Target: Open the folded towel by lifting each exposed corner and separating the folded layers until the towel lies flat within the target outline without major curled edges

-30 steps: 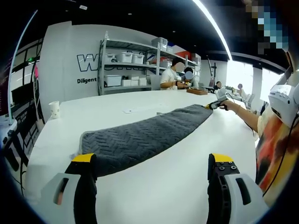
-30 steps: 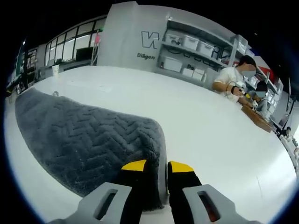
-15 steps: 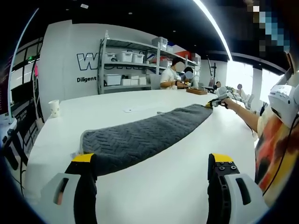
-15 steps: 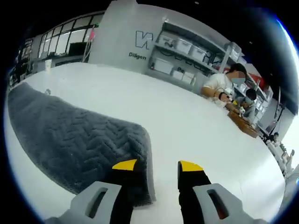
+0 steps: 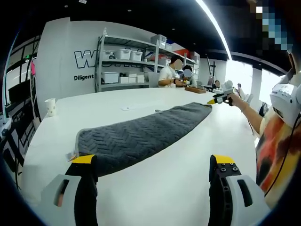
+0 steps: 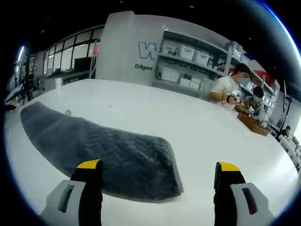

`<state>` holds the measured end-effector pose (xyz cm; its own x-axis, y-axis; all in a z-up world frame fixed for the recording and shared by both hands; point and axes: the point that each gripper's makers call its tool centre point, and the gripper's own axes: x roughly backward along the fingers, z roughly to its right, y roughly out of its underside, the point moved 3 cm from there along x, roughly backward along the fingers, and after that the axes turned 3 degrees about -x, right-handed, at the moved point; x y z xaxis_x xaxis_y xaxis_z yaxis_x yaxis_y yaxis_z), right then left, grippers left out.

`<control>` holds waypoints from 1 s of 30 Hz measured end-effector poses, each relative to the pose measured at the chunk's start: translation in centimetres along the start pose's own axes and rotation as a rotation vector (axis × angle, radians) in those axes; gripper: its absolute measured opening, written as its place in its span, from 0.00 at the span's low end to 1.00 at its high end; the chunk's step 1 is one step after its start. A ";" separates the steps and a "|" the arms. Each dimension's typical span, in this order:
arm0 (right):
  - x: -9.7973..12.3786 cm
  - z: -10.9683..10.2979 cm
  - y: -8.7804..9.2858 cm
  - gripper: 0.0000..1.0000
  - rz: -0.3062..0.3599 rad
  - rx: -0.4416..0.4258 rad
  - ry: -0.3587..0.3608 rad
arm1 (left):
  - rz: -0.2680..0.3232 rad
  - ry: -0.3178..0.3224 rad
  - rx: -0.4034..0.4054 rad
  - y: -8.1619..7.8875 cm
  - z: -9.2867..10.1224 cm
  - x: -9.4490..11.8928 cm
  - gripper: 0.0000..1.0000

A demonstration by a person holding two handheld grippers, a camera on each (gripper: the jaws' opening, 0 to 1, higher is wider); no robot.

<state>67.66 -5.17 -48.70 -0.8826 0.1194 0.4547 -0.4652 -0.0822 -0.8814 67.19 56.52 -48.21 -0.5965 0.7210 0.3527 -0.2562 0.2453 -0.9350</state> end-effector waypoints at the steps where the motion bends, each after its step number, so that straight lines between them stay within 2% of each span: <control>1: 0.2 -0.5 0.2 0.99 -0.004 0.001 -0.013 | -0.003 -0.003 0.003 0.1 -0.1 -0.1 0.97; 6: 1.5 -3.4 1.7 0.99 -0.046 0.013 -0.078 | -0.004 -0.019 0.020 0.1 -0.7 -0.2 0.97; 11: 3.0 -6.2 3.9 0.99 -0.056 0.024 -0.099 | -0.005 -0.043 0.035 0.1 -1.4 -0.8 0.97; 15: 4.3 -8.7 5.0 0.99 -0.033 -0.043 -0.145 | -0.031 -0.085 0.022 0.2 -2.3 -1.4 0.97; 19: 5.2 -10.8 6.2 0.99 -0.047 -0.072 -0.173 | -0.048 -0.111 0.022 0.3 -3.3 -2.0 0.97; 25: 6.3 -13.1 5.9 0.99 -0.027 -0.071 -0.212 | -0.065 -0.156 0.023 -0.1 -5.6 -2.6 0.97; 30: 6.7 -13.5 5.5 0.98 -0.018 -0.051 -0.220 | -0.070 -0.183 0.032 -0.8 -7.8 -3.1 0.96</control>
<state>60.08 8.59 -52.20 -0.8703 -0.0984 0.4827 -0.4821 -0.0314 -0.8756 75.19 59.15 -48.83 -0.7039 0.5723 0.4208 -0.3245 0.2678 -0.9072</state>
